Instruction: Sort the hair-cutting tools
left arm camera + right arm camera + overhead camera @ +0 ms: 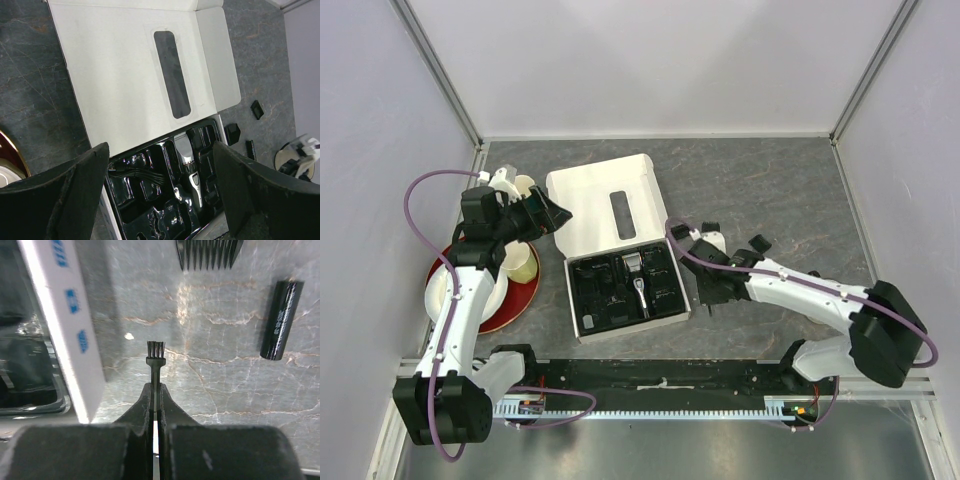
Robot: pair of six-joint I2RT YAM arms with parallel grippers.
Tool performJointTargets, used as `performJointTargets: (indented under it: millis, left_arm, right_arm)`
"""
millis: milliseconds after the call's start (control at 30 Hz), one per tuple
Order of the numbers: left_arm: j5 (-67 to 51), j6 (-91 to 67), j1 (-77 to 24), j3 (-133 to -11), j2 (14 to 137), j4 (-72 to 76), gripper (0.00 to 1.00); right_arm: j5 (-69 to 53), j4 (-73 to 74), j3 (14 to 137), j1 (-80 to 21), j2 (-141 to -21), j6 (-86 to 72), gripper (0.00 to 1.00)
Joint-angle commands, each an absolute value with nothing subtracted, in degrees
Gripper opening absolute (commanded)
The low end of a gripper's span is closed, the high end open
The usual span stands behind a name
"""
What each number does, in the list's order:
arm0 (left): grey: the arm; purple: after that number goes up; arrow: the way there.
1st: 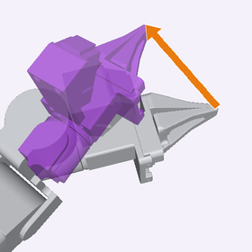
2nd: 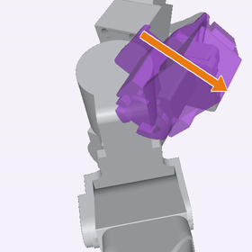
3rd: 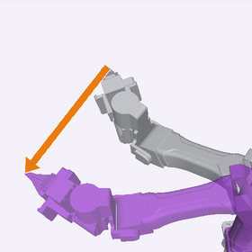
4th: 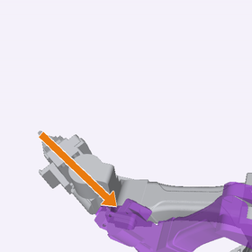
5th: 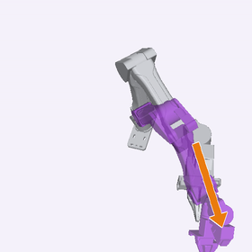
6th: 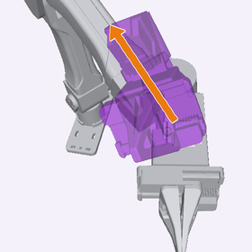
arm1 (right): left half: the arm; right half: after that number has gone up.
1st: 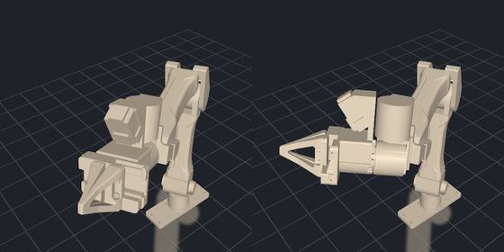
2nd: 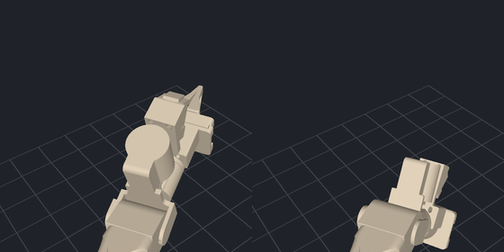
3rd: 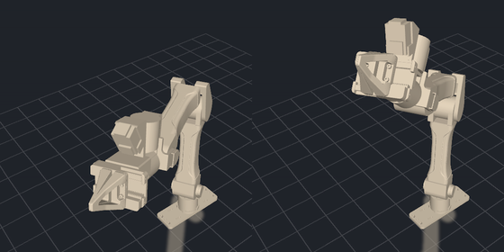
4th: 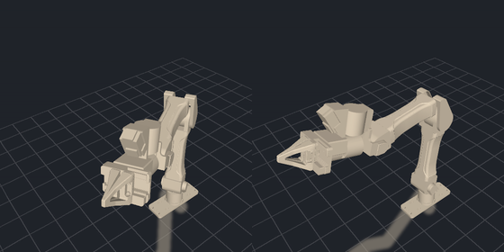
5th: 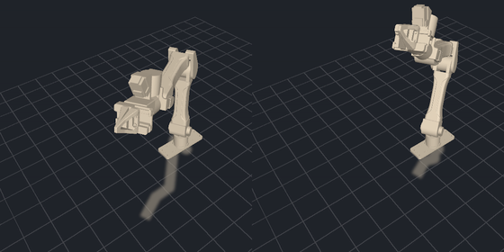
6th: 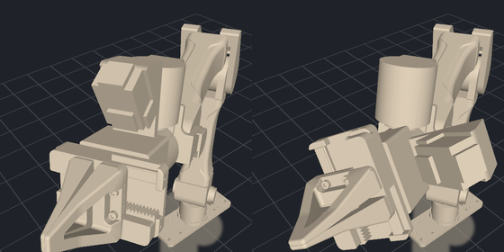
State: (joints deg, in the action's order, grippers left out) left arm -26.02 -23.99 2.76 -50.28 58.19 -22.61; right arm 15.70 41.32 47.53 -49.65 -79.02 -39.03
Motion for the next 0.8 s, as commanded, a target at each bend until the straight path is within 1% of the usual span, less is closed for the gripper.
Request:
performJointTargets:
  millis: [0, 200, 333, 400, 600, 767]
  left_arm:
    - [-27.51, -22.85, 2.81, -51.06, 57.13, -21.71, 0.91]
    - [-27.60, -23.03, 2.81, -51.06, 57.13, -21.71, 0.91]
    - [-28.04, -23.20, 2.81, -50.89, 57.04, -21.27, 0.91]
    - [-28.04, -23.29, 2.90, -50.89, 57.04, -21.36, 0.91]
    - [-28.30, -23.38, 2.90, -50.80, 57.22, -21.18, 0.91]
    - [-28.30, -23.47, 2.90, -50.71, 57.04, -21.18, 0.91]
  right_arm:
    - [18.02, 43.33, 53.69, -49.66, -74.19, -39.90, 0.00]
    - [11.89, 40.97, 60.20, -49.83, -72.77, -40.69, 0.00]
    - [5.91, 32.36, 61.61, -51.85, -72.94, -43.41, 0.00]
    - [5.71, 28.49, 62.48, -54.56, -74.26, -44.73, 0.00]
    - [6.59, 23.91, 70.04, -63.35, -85.24, -45.88, 0.00]
    - [5.54, 18.99, 72.51, -66.35, -92.80, -50.62, 0.00]
